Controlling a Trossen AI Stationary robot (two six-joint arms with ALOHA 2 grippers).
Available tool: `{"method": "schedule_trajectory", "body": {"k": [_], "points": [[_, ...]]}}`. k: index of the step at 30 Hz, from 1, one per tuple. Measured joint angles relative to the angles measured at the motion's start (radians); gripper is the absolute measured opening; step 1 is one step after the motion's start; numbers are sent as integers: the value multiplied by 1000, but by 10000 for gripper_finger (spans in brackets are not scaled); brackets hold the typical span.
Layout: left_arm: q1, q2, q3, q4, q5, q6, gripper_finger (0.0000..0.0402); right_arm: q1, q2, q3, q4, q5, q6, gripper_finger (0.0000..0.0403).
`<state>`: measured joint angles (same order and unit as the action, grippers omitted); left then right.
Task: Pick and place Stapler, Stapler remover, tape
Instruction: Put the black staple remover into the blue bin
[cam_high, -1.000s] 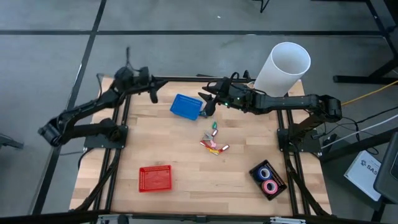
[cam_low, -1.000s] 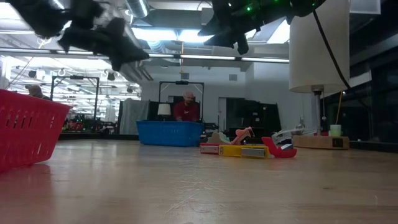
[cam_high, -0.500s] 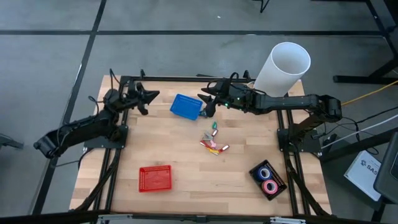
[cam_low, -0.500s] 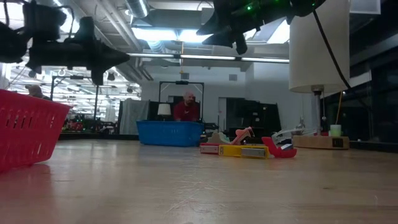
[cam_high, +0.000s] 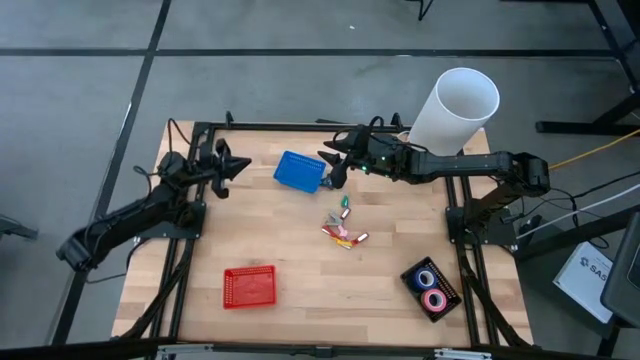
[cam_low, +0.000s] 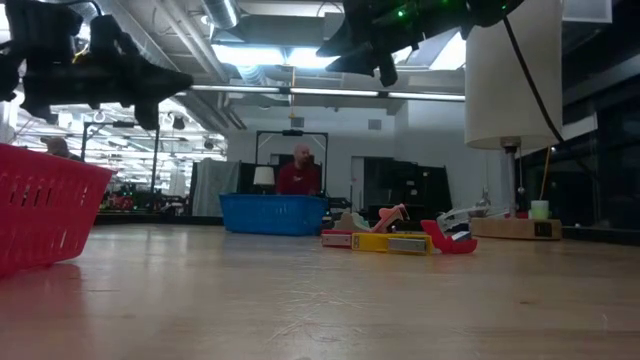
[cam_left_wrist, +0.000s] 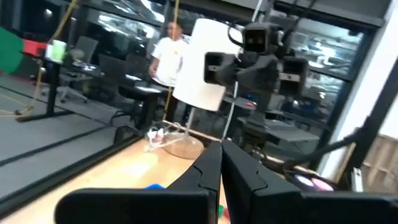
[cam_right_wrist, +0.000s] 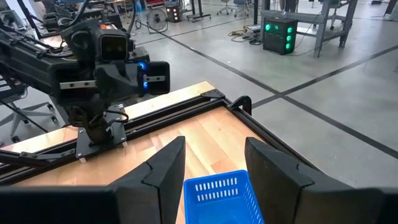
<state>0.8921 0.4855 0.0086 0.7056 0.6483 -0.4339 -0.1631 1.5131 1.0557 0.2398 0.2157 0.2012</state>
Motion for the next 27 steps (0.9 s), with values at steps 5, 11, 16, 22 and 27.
{"method": "schedule_trajectory", "body": {"k": [5,11,16,22,27], "points": [[-1,-69,0,-115,50,34,9,0,0,0,-8,0,0,169],[-43,-182,0,-160,-27,4,2,0,0,0,-12,0,4,169],[-138,-277,0,-342,-209,39,5,0,0,0,-35,0,8,169],[-321,-364,0,-514,-405,86,2,0,0,1,-46,0,7,169],[-463,-415,0,-608,-568,119,5,-5,0,1,-70,-8,4,169]]}}
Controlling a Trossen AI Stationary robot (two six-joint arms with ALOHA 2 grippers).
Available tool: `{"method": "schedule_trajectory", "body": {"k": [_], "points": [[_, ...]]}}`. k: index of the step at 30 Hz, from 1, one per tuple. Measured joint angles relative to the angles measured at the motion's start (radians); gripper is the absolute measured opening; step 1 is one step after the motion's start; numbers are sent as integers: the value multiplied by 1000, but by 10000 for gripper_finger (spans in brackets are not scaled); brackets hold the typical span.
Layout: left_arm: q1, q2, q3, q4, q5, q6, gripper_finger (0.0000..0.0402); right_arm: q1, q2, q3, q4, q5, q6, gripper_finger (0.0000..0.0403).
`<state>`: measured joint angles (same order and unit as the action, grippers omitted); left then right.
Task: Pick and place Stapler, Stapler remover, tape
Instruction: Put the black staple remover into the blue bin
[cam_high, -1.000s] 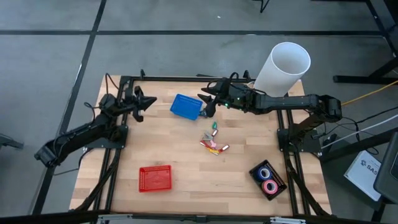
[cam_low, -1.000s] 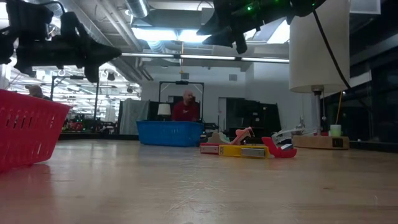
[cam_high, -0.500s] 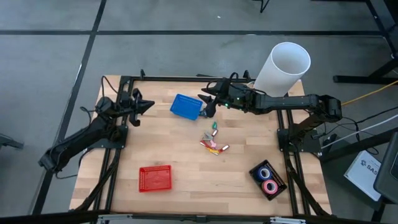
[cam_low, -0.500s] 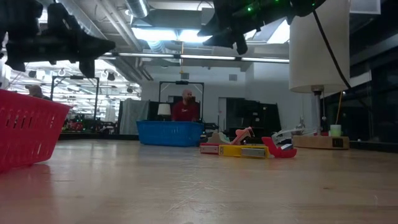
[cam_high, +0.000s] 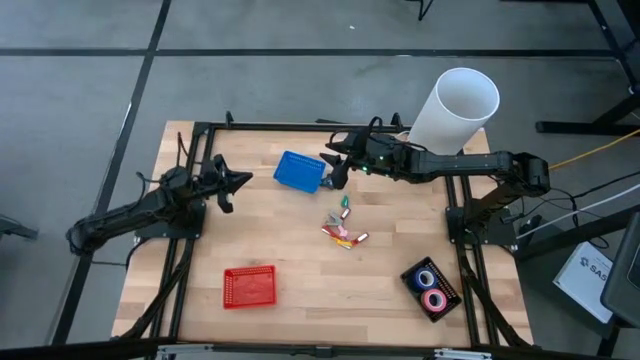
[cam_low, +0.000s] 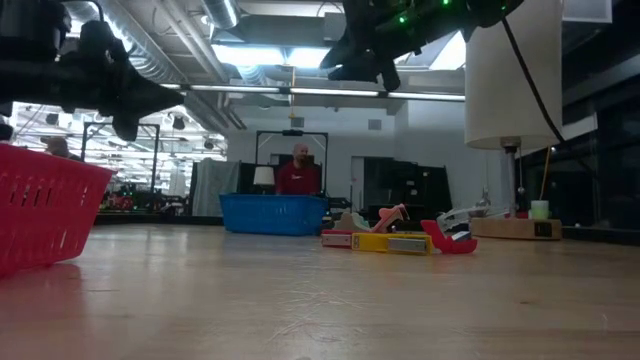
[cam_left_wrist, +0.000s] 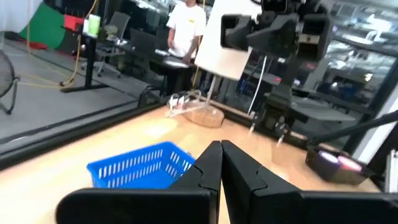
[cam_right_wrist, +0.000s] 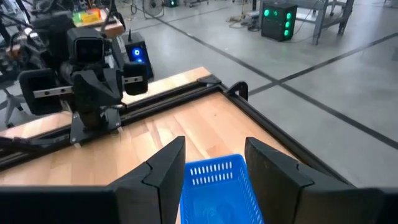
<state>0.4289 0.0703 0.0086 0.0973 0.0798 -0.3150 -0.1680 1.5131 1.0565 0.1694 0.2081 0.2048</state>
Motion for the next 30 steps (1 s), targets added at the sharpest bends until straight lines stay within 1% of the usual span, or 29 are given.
{"method": "schedule_trajectory", "body": {"k": [3,8,14,17,21,25,30], "points": [[-64,-25,0,-54,-44,23,3,0,0,0,-47,-8,2,169],[-129,-41,0,-77,-56,66,4,1,0,0,-140,-77,8,169],[-194,-41,0,-79,-66,75,6,9,0,0,-172,-81,26,169],[-248,-40,0,-79,-66,67,2,16,0,0,-202,-81,26,169],[-317,-40,0,-82,-90,53,5,17,0,0,-273,-80,36,169],[-338,-40,0,-83,-97,72,8,17,0,0,-311,-79,52,169],[-338,-34,0,-83,-98,84,6,17,0,0,-320,-81,49,169]]}}
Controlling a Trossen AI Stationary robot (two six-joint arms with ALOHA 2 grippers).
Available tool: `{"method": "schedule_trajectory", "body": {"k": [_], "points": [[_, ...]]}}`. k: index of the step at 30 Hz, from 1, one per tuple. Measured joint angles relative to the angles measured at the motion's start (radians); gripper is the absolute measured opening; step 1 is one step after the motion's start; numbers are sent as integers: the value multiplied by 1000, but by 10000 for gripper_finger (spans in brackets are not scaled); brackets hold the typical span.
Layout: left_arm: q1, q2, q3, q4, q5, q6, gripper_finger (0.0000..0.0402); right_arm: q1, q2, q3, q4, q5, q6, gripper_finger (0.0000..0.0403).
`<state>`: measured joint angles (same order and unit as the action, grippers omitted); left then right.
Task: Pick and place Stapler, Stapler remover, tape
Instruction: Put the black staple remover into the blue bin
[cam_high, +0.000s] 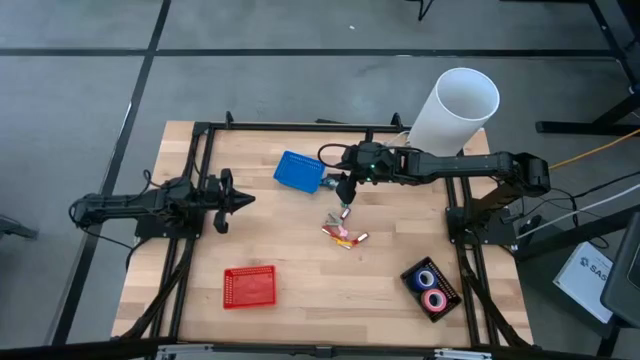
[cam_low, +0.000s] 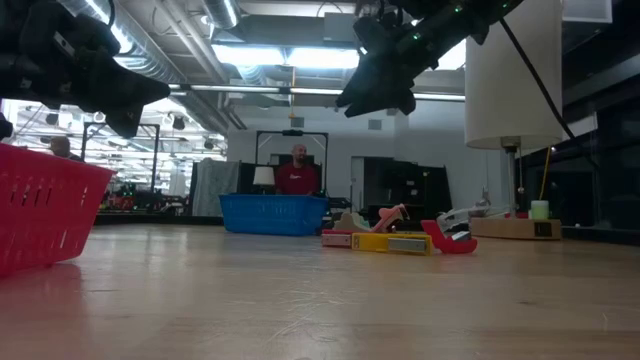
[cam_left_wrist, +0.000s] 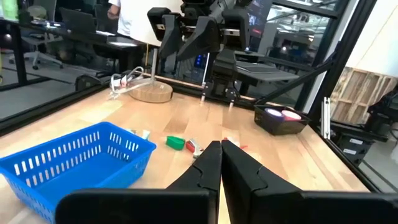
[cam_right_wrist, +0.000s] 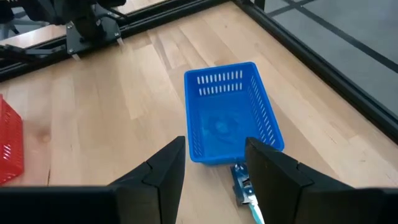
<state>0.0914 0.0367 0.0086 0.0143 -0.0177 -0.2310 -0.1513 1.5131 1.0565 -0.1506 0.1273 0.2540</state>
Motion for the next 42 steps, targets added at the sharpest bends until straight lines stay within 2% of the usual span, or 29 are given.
{"method": "schedule_trajectory", "body": {"k": [10,16,23,42], "points": [[0,32,0,-1,12,-32,6,0,0,0,-164,-17,-55,169],[0,32,0,-2,12,45,2,0,0,0,-249,-16,-57,169],[0,32,0,-2,12,150,11,-2,0,0,-270,-16,-91,169],[0,32,0,11,-8,141,11,-2,0,0,-303,-16,-113,169]]}}
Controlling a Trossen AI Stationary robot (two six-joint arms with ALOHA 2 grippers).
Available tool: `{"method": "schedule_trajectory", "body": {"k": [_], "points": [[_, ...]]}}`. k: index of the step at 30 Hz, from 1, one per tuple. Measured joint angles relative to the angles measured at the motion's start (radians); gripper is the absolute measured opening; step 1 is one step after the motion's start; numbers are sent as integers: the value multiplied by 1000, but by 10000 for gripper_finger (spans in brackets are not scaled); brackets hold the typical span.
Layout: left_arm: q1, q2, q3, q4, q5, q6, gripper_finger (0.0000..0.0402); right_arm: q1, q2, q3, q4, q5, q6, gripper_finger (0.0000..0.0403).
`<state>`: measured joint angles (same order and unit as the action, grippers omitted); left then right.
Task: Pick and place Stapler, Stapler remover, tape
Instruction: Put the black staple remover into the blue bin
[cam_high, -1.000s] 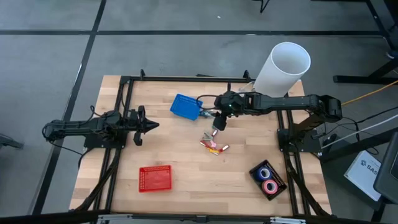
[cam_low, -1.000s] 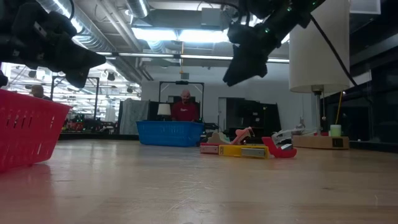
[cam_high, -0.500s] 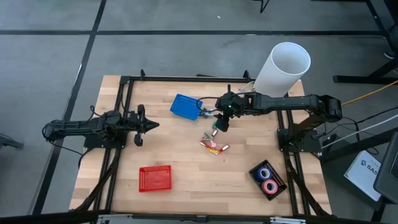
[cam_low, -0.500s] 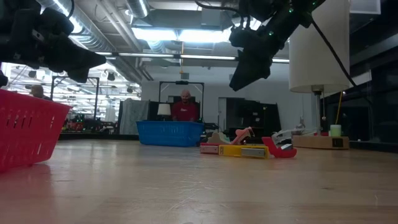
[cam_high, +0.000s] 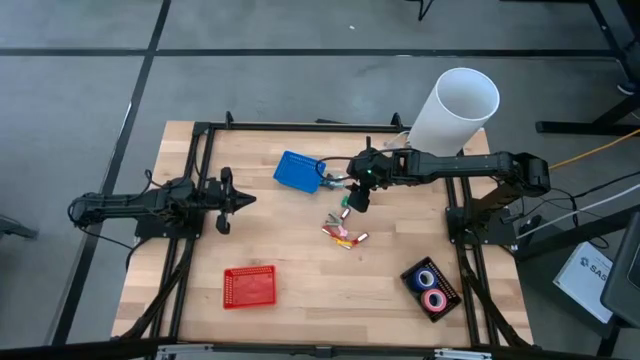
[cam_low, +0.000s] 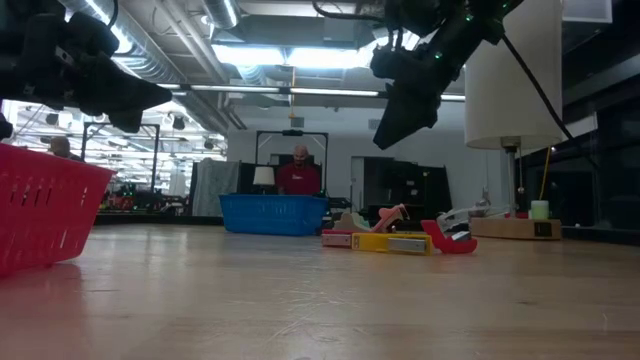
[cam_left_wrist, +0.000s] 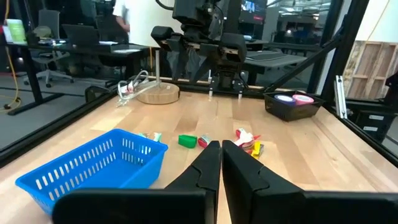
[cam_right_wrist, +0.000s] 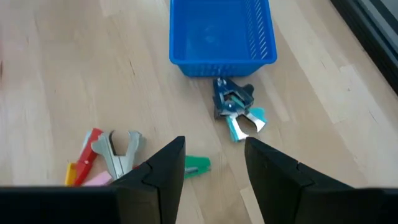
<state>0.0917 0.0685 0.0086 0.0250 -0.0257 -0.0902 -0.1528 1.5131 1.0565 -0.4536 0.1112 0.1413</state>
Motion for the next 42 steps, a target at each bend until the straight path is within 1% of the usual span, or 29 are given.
{"method": "schedule_trajectory", "body": {"k": [6,12,18,26,42], "points": [[0,0,0,0,0,0,6,0,0,0,-12,0,-80,169],[0,0,0,0,0,0,11,0,0,0,-9,-3,-163,169],[0,0,0,0,0,0,12,0,0,0,59,-81,-254,169],[0,0,0,0,0,0,10,0,1,0,122,-89,-444,169],[0,0,0,1,0,0,9,0,1,0,121,-89,-463,169]]}}
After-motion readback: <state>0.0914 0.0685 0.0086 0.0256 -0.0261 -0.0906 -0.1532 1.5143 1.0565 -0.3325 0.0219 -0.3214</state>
